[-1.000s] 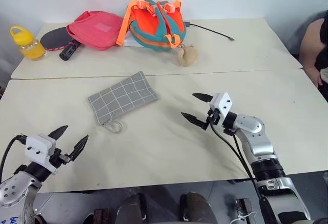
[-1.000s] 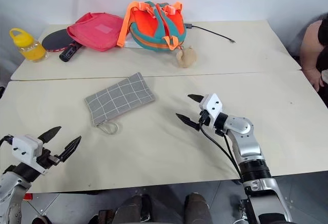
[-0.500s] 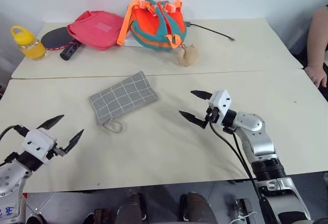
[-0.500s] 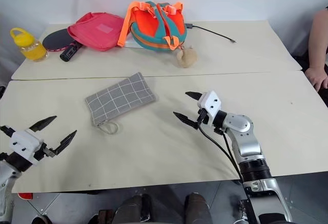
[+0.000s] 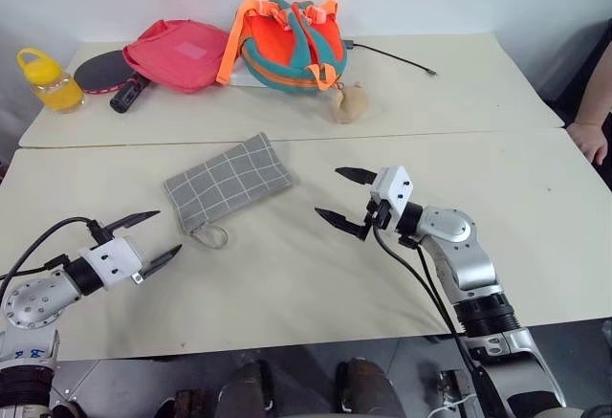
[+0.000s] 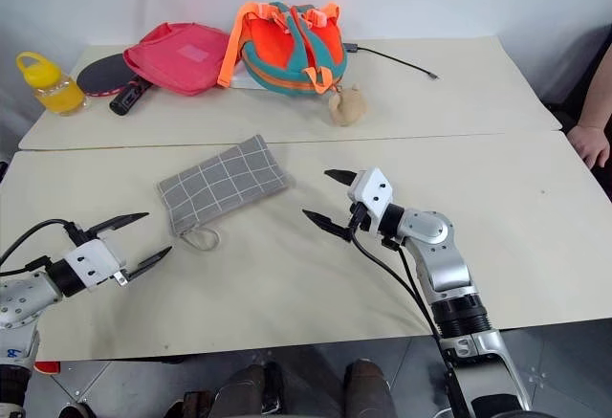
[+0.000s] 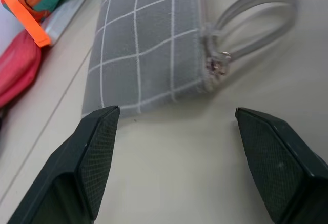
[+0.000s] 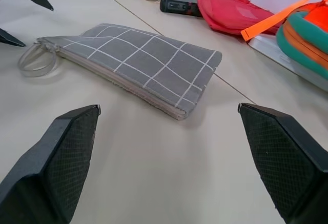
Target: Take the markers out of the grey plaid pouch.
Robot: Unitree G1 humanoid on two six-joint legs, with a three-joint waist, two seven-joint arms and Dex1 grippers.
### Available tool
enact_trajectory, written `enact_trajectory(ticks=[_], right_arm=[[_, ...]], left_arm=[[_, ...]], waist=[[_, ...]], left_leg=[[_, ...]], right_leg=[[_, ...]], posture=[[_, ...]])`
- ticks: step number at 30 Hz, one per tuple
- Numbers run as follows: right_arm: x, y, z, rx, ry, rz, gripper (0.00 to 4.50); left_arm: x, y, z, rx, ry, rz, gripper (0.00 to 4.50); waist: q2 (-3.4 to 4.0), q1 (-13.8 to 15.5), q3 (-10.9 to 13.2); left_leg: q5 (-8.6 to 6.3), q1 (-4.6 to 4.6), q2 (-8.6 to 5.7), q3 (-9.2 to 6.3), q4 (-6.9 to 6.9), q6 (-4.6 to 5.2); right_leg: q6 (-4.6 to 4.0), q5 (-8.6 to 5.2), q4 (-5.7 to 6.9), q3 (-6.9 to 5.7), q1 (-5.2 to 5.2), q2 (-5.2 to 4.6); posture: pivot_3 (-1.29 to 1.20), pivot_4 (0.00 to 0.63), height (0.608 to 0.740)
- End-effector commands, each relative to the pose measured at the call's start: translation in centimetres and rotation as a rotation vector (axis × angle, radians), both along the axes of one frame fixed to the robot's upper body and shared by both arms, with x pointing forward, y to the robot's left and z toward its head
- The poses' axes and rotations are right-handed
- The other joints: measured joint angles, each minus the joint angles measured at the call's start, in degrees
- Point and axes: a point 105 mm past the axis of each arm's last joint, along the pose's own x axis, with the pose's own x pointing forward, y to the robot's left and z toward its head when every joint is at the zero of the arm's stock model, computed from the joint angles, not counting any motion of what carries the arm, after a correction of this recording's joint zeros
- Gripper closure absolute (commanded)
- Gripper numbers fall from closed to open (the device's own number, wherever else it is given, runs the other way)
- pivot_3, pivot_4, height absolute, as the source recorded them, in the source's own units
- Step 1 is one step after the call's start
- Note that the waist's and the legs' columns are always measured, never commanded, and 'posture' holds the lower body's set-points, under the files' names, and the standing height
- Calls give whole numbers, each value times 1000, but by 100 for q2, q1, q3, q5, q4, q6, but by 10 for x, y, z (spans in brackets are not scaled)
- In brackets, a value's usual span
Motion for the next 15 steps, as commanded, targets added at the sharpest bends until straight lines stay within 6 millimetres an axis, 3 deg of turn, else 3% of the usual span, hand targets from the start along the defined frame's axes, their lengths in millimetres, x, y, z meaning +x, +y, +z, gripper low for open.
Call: enact_trajectory(ticks=[1, 15], right_arm=[[-3, -1, 16, 24, -56, -1, 0], [-11, 18, 18, 17, -70, 40, 0]], left_arm=[[5, -5, -8, 16, 14, -22, 662], [20, -24, -24, 46, 75, -110, 662]], waist=[[0, 2, 0], [1, 44, -1]], left_leg=[[0, 0, 0, 0, 0, 0], [1, 2, -2, 1, 9, 1]], right_leg=[[0, 0, 2, 0, 0, 0], [0, 0, 9, 0, 4, -1]], posture=[[0, 150, 740], [0, 150, 740]])
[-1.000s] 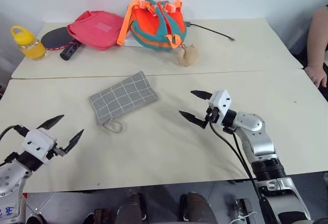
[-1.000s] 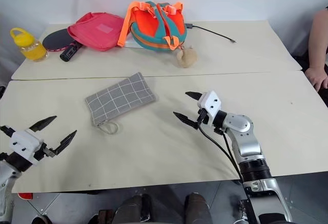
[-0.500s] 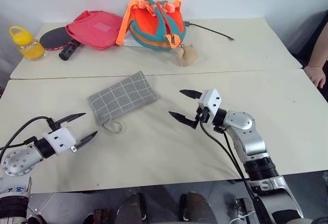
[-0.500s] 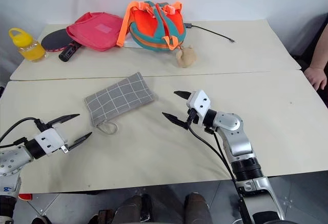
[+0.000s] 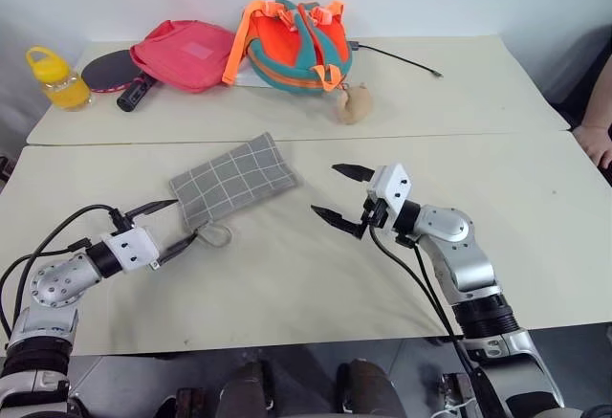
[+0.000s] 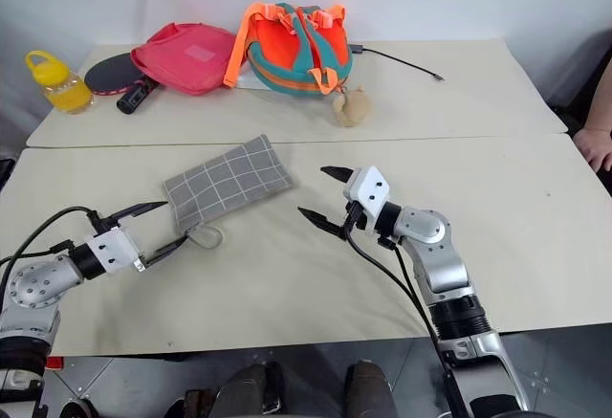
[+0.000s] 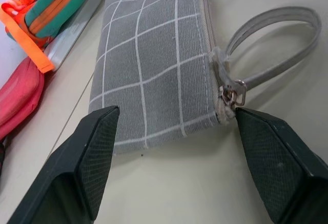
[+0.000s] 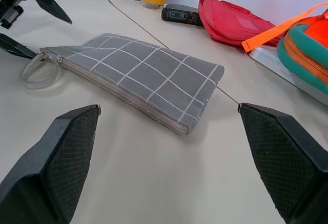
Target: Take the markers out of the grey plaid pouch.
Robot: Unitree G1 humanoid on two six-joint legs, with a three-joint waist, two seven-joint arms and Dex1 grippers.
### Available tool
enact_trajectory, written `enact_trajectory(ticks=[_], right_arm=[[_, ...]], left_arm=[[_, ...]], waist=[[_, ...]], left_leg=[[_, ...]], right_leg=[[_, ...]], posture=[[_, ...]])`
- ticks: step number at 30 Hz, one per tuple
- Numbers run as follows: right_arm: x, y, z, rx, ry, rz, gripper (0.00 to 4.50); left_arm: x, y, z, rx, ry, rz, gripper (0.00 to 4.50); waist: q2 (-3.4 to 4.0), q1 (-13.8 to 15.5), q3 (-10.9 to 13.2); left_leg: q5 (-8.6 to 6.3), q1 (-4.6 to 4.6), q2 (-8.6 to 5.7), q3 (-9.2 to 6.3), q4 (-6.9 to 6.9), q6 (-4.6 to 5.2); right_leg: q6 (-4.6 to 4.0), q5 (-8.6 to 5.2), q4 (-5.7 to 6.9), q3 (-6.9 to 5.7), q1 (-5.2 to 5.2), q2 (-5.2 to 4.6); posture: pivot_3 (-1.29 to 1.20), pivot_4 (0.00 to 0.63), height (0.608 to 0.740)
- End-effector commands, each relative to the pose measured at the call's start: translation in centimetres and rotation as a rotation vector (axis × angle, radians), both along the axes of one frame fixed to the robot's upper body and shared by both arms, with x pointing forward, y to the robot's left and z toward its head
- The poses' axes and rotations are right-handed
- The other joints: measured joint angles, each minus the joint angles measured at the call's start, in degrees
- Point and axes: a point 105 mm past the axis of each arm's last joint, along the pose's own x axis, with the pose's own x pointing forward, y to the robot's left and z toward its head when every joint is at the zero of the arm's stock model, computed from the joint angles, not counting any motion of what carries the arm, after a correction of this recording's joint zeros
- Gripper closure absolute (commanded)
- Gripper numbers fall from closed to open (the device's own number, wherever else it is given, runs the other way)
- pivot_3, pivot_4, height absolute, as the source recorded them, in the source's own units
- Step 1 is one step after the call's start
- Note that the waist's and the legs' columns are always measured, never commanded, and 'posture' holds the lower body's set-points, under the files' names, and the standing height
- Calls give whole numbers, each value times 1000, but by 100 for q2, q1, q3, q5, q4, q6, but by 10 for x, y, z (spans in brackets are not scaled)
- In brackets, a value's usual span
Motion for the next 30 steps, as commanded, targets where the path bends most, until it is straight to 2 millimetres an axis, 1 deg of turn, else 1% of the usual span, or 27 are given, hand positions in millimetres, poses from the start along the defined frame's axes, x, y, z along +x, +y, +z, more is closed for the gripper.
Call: enact_trajectory(ticks=[1, 3, 5, 6, 8, 9, 12, 13, 14, 17, 22, 24, 26, 28, 30], right_arm=[[-7, 7, 11, 9, -41, 28, 0], [-10, 6, 3, -30, 1, 55, 0], [-14, 0, -4, -80, 49, 89, 0], [-15, -4, -6, -71, 105, 99, 0], [-25, -7, -11, -85, 197, 161, 0], [-28, -8, -12, -102, 211, 179, 0], [-30, -8, -9, -74, 222, 169, 0], [-30, -8, -8, -71, 215, 161, 0], [-30, -7, -8, -74, 215, 160, 0], [-31, -6, -8, -70, 217, 159, 0], [-32, -4, -9, -67, 213, 159, 0], [-30, -5, -8, -67, 206, 151, 0], [-29, -6, -9, -69, 199, 145, 0], [-28, -6, -8, -73, 188, 144, 0], [-26, -4, -5, -86, 138, 134, 0]], left_arm=[[0, -7, -24, 43, 92, -22, 662], [1, -9, -28, 62, 106, -31, 662], [2, -11, -31, 76, 113, -41, 662], [3, -12, -32, 75, 114, -47, 662], [2, -15, -35, 82, 125, -62, 662], [2, -15, -36, 82, 130, -65, 662], [5, -17, -39, 58, 139, -56, 1260], [5, -17, -39, 50, 141, -51, 1525], [6, -16, -40, 50, 143, -46, 1918], [6, -17, -42, 31, 155, -37, 2912], [6, -19, -43, -20, 180, -28, 4358], [9, -20, -39, -80, 174, -12, 4408], [9, -23, -34, -100, 161, -20, 4408], [8, -24, -25, -141, 141, -27, 4408], [7, -27, -11, -195, 120, -47, 4408]], waist=[[0, 5, 0], [2, 25, -1], [6, 70, -4], [6, 98, -4], [7, 121, -5], [12, 124, -8], [38, 119, -24], [43, 118, -27], [43, 119, -27], [48, 122, -30], [86, 121, -53], [92, 121, -56], [92, 120, -56], [92, 119, -56], [91, 112, -55]], left_leg=[[0, 0, 0, 0, 0, 0], [0, 1, 0, 0, 1, 0], [0, 1, -1, 0, 2, 1], [-1, 1, -2, 0, 2, 1], [-1, 2, -2, 0, 3, 2], [-1, 1, -3, -1, 3, 2], [-1, 3, -2, -2, 3, 3], [-1, 3, -2, -2, 3, 3], [0, 3, -2, -1, 4, 3], [2, 4, -2, -3, 5, 5], [1, 5, -5, -2, 2, 5], [1, 5, -5, -1, 1, 5], [1, 5, -5, -1, 2, 6], [1, 5, -5, -1, 2, 6], [1, 3, -5, -1, 0, 6]], right_leg=[[0, 0, 0, 0, 0, 0], [0, 0, 1, 0, 0, 0], [0, 0, 0, 0, 2, 0], [1, 0, -2, 1, 2, -1], [1, 1, -3, 1, 3, -2], [1, 1, -3, 1, 3, -2], [1, 1, -2, 1, 4, -2], [1, 1, -2, 1, 4, -2], [1, 1, 0, 1, 4, -2], [1, 1, 2, -1, 4, -2], [1, 1, 1, 0, 5, -3], [1, 1, 0, 0, 5, -3], [1, 1, -1, 1, 5, -3], [2, 1, -1, 1, 5, -3], [2, 1, -4, 1, 3, -3]], posture=[[0, 150, 740], [0, 150, 740], [0, 150, 740], [0, 150, 740], [0, 150, 740], [0, 150, 740], [0, 150, 740], [0, 150, 740], [0, 150, 740], [0, 150, 740], [0, 150, 740], [0, 150, 740], [0, 150, 740], [0, 150, 740], [0, 150, 740]])
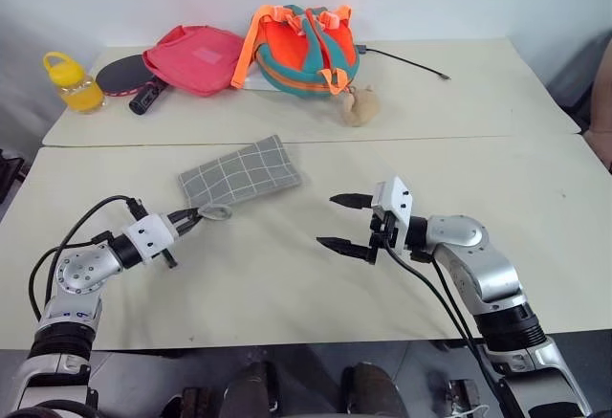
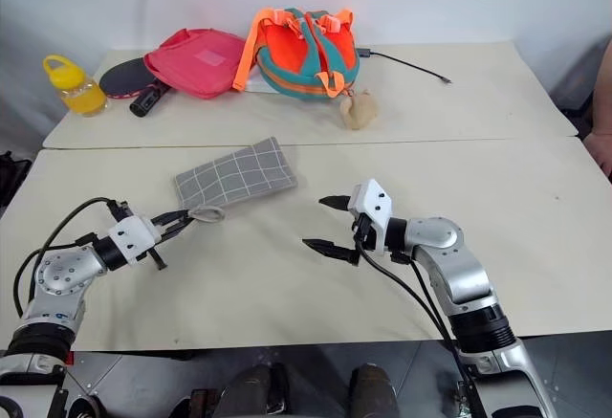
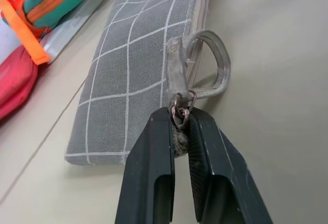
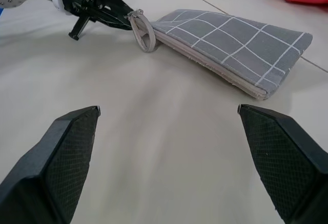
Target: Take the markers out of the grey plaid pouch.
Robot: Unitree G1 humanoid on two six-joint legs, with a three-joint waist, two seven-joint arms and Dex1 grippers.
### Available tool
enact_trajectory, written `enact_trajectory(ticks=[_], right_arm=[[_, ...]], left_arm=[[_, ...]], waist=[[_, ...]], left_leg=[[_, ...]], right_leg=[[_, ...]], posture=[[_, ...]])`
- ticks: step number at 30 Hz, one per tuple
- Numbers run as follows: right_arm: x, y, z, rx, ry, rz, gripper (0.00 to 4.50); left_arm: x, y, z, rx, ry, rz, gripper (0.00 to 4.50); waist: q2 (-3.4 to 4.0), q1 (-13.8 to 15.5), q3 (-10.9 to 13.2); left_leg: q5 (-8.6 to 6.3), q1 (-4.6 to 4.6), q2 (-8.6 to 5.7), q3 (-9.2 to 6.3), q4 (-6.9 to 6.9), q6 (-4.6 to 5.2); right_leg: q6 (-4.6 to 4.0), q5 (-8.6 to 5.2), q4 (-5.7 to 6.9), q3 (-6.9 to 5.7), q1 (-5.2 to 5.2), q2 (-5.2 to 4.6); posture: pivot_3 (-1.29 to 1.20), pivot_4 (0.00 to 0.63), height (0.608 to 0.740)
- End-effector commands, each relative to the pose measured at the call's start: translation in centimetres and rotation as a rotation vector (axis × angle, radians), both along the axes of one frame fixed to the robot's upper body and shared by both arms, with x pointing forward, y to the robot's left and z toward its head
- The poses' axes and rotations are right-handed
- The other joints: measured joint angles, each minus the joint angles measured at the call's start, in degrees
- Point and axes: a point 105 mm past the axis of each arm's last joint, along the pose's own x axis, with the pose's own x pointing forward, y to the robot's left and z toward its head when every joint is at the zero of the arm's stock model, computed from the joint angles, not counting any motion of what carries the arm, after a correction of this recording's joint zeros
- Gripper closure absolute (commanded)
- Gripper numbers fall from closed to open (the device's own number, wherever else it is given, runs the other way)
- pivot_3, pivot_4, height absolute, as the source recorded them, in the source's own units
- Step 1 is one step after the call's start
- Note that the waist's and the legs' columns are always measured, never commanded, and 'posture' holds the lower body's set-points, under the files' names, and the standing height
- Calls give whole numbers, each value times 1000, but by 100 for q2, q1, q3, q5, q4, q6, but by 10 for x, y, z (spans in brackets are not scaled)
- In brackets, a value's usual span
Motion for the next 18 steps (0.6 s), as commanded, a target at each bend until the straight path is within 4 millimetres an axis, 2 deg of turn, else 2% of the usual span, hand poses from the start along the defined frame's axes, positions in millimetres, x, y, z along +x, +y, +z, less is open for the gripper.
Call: enact_trajectory(ticks=[1, 5, 8, 10, 13, 18], right_arm=[[2, 6, 15, -13, -146, 4, 0], [11, 16, 32, -89, -415, -20, 0], [7, 25, 32, -218, -605, 55, 0], [10, 26, 34, -240, -650, 57, 0], [9, 26, 21, -324, -679, 103, 0], [13, 33, 21, -359, -749, 81, 0]], left_arm=[[-10, -11, 7, -76, 29, -60, 4408], [-23, -16, 33, -67, 1, -131, 4408], [-32, -21, 47, -62, 4, -173, 4408], [-35, -26, 55, -74, 11, -187, 4408], [-36, -33, 66, -115, 7, -194, 4408], [-35, -48, 70, -123, 18, -212, 4408]], waist=[[-3, -3, 2], [-45, -74, 26], [-53, -135, 31], [-55, -150, 31], [-58, -148, 33], [-59, -160, 34]], left_leg=[[-1, -1, 0, 0, -1, -1], [1, -5, 6, 3, -5, -5], [3, -5, 9, 3, -6, -8], [3, -5, 8, 4, -9, -8], [2, -6, 7, 4, -9, -8], [3, -4, 7, 3, -7, -9]], right_leg=[[0, 0, -1, 0, -1, 0], [0, 0, -1, 0, -9, 6], [-1, 0, -1, 0, -11, 8], [0, 0, -4, 1, -10, 7], [0, 0, -6, 2, -9, 7], [0, 0, -4, 3, -8, 7]], posture=[[0, 150, 740], [0, 150, 740], [0, 150, 740], [0, 150, 740], [0, 150, 740], [0, 150, 740]])
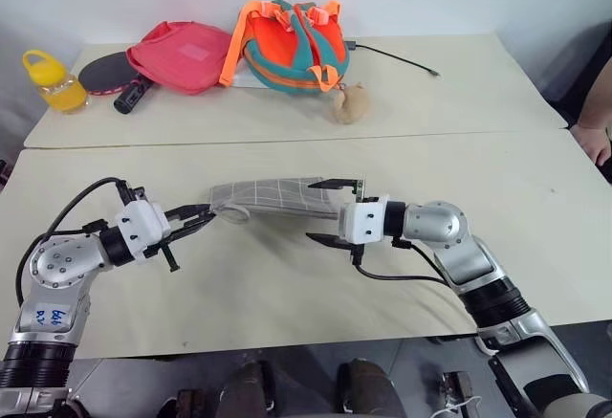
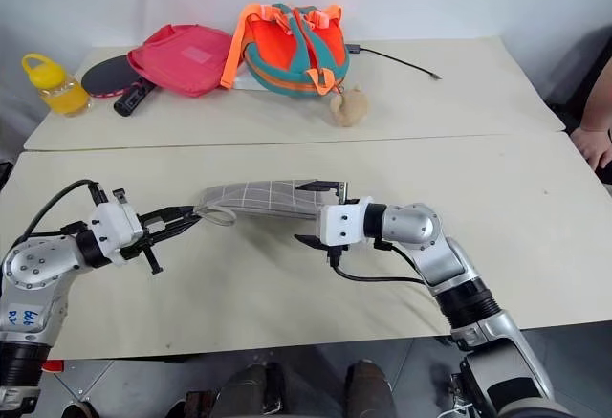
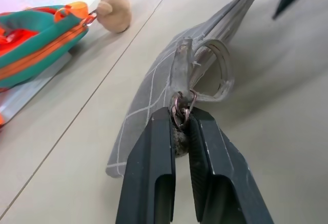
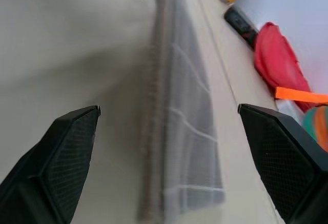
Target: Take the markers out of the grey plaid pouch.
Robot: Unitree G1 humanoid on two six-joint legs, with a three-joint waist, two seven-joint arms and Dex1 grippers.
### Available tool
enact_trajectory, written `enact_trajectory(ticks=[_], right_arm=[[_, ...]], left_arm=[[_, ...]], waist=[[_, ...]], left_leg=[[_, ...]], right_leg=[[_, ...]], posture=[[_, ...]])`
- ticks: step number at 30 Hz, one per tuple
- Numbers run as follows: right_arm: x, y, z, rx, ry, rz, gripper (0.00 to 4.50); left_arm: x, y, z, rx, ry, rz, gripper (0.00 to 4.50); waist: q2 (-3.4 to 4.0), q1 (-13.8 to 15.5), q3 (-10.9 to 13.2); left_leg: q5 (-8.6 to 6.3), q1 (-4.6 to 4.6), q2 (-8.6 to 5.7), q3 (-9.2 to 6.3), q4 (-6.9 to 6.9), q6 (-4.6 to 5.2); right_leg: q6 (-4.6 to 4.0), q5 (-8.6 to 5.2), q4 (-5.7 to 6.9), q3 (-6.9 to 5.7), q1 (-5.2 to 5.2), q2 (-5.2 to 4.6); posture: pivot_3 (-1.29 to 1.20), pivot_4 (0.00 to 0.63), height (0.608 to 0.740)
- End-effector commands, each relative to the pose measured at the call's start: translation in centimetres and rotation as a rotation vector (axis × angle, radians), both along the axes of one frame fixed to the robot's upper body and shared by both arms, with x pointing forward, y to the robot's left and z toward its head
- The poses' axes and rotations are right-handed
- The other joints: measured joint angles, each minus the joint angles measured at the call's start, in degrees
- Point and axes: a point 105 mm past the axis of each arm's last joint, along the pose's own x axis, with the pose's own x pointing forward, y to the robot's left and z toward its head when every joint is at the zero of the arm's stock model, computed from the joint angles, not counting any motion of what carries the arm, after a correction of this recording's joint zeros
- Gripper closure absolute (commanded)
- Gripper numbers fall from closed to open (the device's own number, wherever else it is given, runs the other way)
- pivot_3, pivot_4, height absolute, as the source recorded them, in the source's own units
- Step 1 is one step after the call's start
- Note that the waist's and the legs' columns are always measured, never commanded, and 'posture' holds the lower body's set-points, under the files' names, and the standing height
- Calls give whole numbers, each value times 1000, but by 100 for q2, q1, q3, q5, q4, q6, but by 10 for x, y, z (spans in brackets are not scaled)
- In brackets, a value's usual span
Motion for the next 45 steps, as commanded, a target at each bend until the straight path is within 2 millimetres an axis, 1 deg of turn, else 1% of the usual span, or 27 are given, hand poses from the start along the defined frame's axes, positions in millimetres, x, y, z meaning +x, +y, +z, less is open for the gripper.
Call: enact_trajectory(ticks=[1, 4, 5, 8, 15, 17, 18, 19, 21, 22, 23, 25, 32, 34, 36, 38, 45], right_arm=[[4, 5, 8, -25, -107, -10, 0], [11, 4, 8, -30, -145, -55, 0], [12, 4, 7, -30, -133, -53, 0], [15, 2, 8, -15, -119, -79, 589], [18, -3, 8, -14, -111, -93, 3017], [18, -3, 10, -1, -112, -95, 3731], [19, -4, 10, 2, -112, -98, 4048], [19, -4, 10, 3, -112, -100, 4452], [22, -9, 13, 31, -94, -118, 4500], [23, -11, 15, 41, -86, -121, 4500], [23, -13, 16, 46, -82, -122, 4500], [23, -17, 20, 91, -46, -123, 4500], [19, -25, 28, 178, 78, -82, 4500], [20, -26, 28, 175, 88, -79, 4500], [19, -26, 27, 165, 89, -70, 4500], [17, -25, 25, 164, 96, -62, 4500], [13, -24, 25, 175, 102, -40, 4500]], left_arm=[[-3, -12, 15, -34, -39, -26, 4408], [-4, -18, 15, -46, -20, -41, 4408], [-5, -20, 15, -52, -11, -43, 4408], [-4, -22, 17, -67, 1, -36, 4408], [-4, -24, 15, -112, 57, -27, 4408], [-5, -25, 15, -126, 69, -35, 3670], [-6, -25, 14, -118, 63, -35, 3443], [-6, -25, 14, -111, 57, -34, 3099], [-8, -25, 13, -121, 68, -34, 2498], [-10, -24, 13, -128, 65, -31, 2101], [-11, -23, 14, -131, 62, -28, 1798], [-10, -17, 18, -155, 29, 9, 1145], [-10, -5, 19, -165, -33, 64, 1145], [-10, -8, 20, -186, -40, 52, 1145], [-11, -15, 22, -219, -45, 31, 1145], [-11, -20, 20, -217, -47, 23, 1145], [-8, -19, 15, -193, -43, 27, 1145]], waist=[[0, -17, 0], [-1, -14, 1], [-1, -12, 1], [-1, -4, 1], [-1, -7, 1], [-1, -8, 1], [-1, -7, 1], [-1, -6, 1], [-1, -8, 1], [-1, -9, 1], [-2, -7, 1], [-1, -6, 1], [-2, 1, 1], [-2, -1, 1], [-2, -4, 1], [-2, -3, 1], [-2, -1, 1]], left_leg=[[0, 0, 1, 0, 0, -1], [1, 1, 2, 1, 1, -2], [1, 1, 2, 1, 1, -2], [1, 0, 1, 1, 0, -2], [1, 0, 1, 1, 1, -2], [1, 1, 2, 1, 1, -2], [1, 0, 2, 1, 1, -2], [1, 0, 2, 1, 1, -2], [1, 0, 2, 1, 1, -2], [1, 0, 2, 0, 0, -2], [1, 0, 2, 1, 0, -2], [1, 0, 2, -1, 1, -2], [1, 0, 2, -2, 2, -1], [0, 0, 2, -2, 3, 0], [0, 1, 2, -2, 2, -1], [0, 1, 2, -2, 2, -1], [0, 1, 2, -2, 2, -1]], right_leg=[[0, 0, -1, 1, -1, 2], [0, 0, 1, 2, -1, 2], [0, 0, 1, 2, -1, 2], [0, 0, -1, 3, -1, 2], [0, 0, -1, 4, 0, 2], [0, 0, 0, 4, -1, 2], [0, 0, 0, 4, -1, 2], [0, 0, 0, 4, 0, 2], [0, 0, -1, 4, 0, 2], [0, 0, -1, 5, 0, 2], [0, 0, -1, 5, 0, 2], [0, 0, -1, 4, 0, 2], [0, 0, -2, 4, 2, 2], [0, 0, -2, 4, 3, 2], [0, 0, -2, 4, 3, 2], [0, 0, -1, 4, 3, 2], [0, 0, -2, 3, 3, 2]], posture=[[0, 150, 740], [0, 150, 740], [0, 150, 740], [0, 150, 740], [0, 150, 740], [0, 150, 740], [0, 150, 740], [0, 150, 740], [0, 150, 740], [0, 150, 740], [0, 150, 740], [0, 150, 740], [0, 150, 740], [0, 150, 740], [0, 150, 740], [0, 150, 740], [0, 150, 740]])
